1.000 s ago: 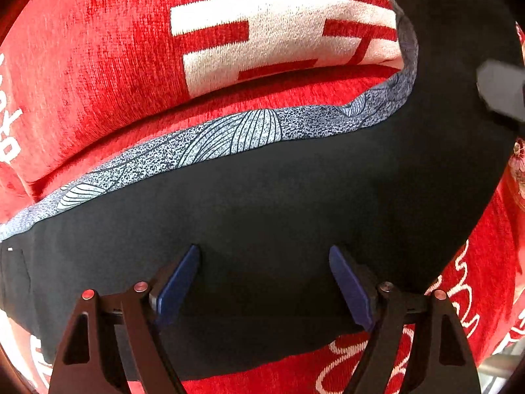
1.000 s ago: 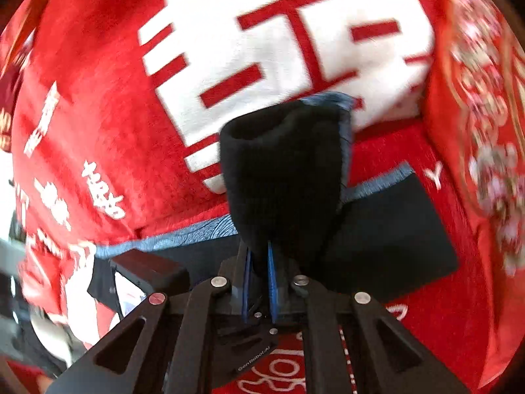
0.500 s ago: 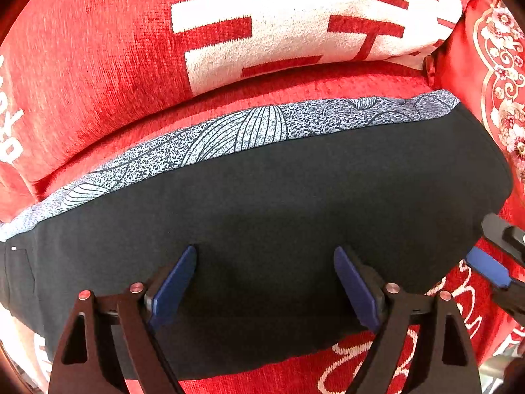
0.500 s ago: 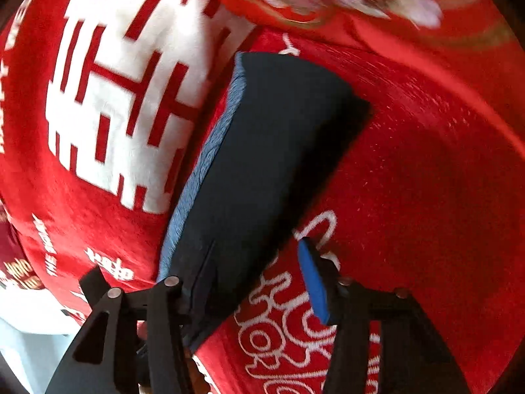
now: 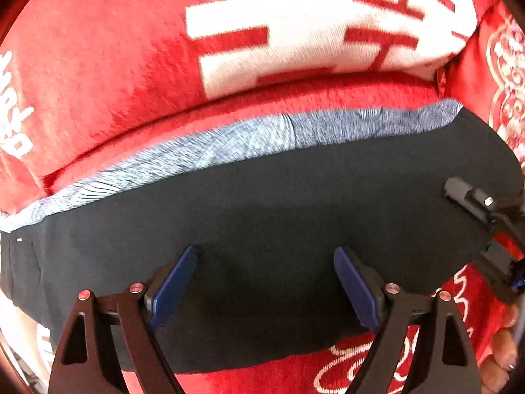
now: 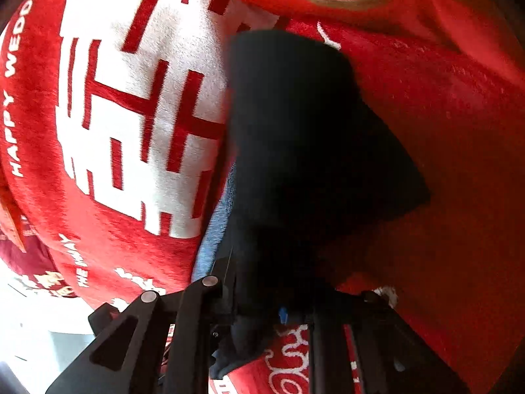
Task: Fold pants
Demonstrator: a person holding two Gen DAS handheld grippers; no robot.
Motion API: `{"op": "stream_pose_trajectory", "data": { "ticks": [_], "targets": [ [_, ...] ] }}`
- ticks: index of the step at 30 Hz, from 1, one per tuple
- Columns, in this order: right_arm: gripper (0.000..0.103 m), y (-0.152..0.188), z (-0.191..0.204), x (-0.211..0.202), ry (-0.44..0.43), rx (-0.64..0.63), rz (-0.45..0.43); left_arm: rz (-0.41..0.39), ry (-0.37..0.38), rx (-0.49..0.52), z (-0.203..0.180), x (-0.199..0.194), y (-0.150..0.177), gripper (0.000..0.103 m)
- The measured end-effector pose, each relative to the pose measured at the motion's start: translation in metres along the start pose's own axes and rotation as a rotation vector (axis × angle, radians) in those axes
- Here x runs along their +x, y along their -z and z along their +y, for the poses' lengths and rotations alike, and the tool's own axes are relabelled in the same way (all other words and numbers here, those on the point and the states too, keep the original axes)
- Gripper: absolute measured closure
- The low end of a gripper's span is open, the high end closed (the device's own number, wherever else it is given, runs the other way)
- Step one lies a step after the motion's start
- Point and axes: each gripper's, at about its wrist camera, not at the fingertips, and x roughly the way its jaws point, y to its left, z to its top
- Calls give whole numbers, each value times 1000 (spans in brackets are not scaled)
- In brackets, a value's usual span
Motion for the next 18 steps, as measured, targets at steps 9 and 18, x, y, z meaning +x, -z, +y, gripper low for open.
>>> {"op": "stream_pose_trajectory", "data": {
  "ticks": [9, 18],
  "targets": [
    [87, 34, 111, 1, 196, -491, 21, -121, -5, 47, -6, -1, 14, 15],
    [87, 83, 183, 17, 321, -753, 35, -115, 90, -25, 64, -37, 29, 16]
  ]
}}
